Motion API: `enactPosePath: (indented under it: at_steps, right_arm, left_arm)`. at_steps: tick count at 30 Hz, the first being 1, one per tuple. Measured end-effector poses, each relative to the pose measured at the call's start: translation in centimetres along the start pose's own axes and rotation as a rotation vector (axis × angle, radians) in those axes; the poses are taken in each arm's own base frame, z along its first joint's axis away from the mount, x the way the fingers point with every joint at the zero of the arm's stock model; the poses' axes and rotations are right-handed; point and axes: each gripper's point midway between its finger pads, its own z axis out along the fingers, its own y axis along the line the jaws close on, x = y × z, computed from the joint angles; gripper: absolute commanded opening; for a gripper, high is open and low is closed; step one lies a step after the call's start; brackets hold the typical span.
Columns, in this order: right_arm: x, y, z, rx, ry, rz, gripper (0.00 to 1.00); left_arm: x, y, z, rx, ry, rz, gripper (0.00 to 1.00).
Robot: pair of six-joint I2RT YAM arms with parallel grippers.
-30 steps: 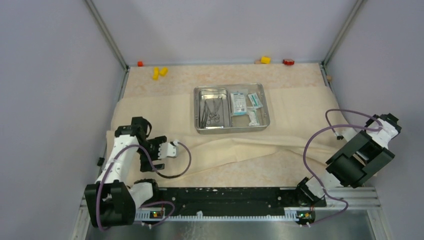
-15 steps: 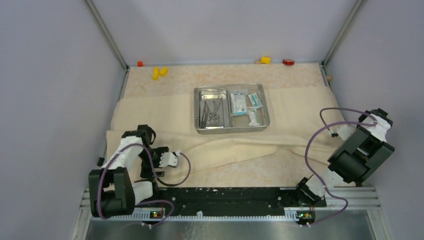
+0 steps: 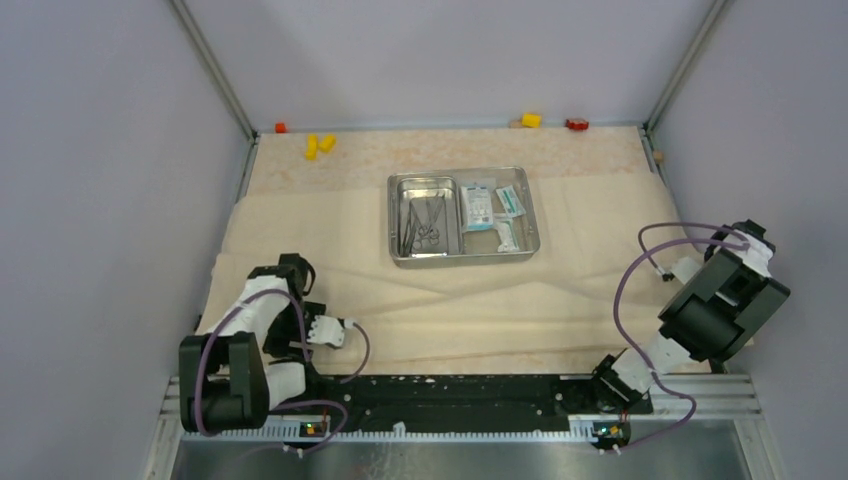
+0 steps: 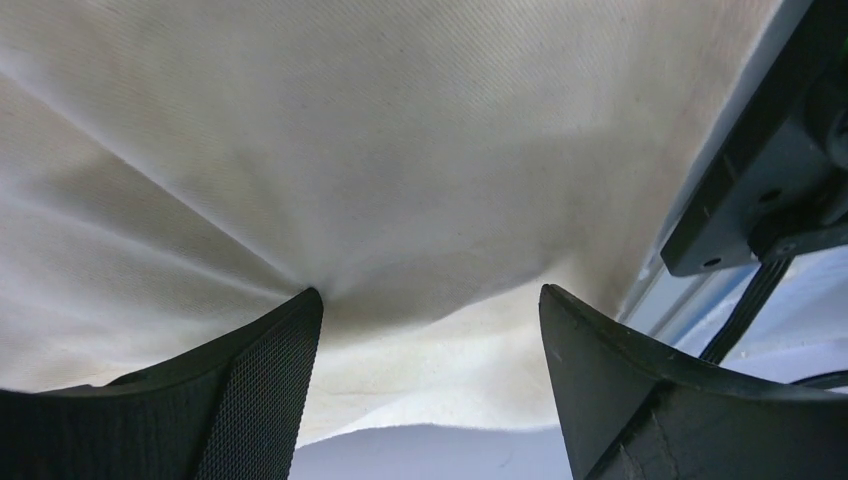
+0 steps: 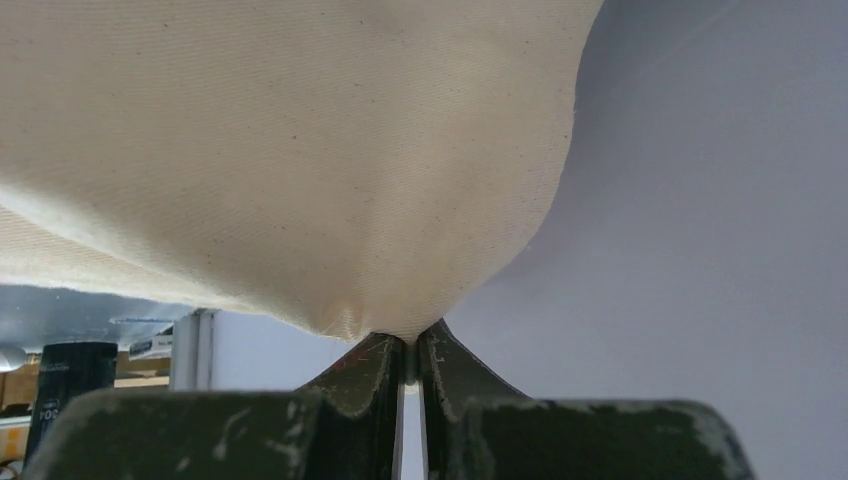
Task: Open and lay out the surgical kit
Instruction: Smooth out the surgical kit at the center of the board.
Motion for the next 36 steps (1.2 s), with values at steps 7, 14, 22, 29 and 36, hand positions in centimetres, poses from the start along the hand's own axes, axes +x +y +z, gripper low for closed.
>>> enactPosePath:
  at_steps: [7, 14, 22, 29, 36]
  right_arm:
    - [0.2, 0.2, -0.1, -0.005, 0.017, -0.008, 0.07]
    - [0.3, 3.3, 0.9, -0.011, 0.037, -0.028, 0.08]
    - [0.8, 5.1, 0.5, 0.026, 0.045, -0.046, 0.38]
    - [0.7, 1.9, -2.8, 0.129, -0.046, 0.003, 0.68]
    - [-3.6, 0.2, -6.2, 0.166, -0.368, 0.023, 0.66]
  left_arm:
    - [1.3, -1.8, -0.4, 0.078, 0.073, 0.004, 0.87]
    - [1.8, -2.0, -1.4, 0.026, 0.101, -0.01, 0.88]
    - [2.2, -1.3, -2.5, -0.03, 0.116, -0.019, 0.9]
    - [2.2, 2.3, -7.0, -0.129, 0.011, -0.062, 0.94]
    - [-0.3, 7.7, -8.1, -0.252, -0.238, -0.233, 0.95]
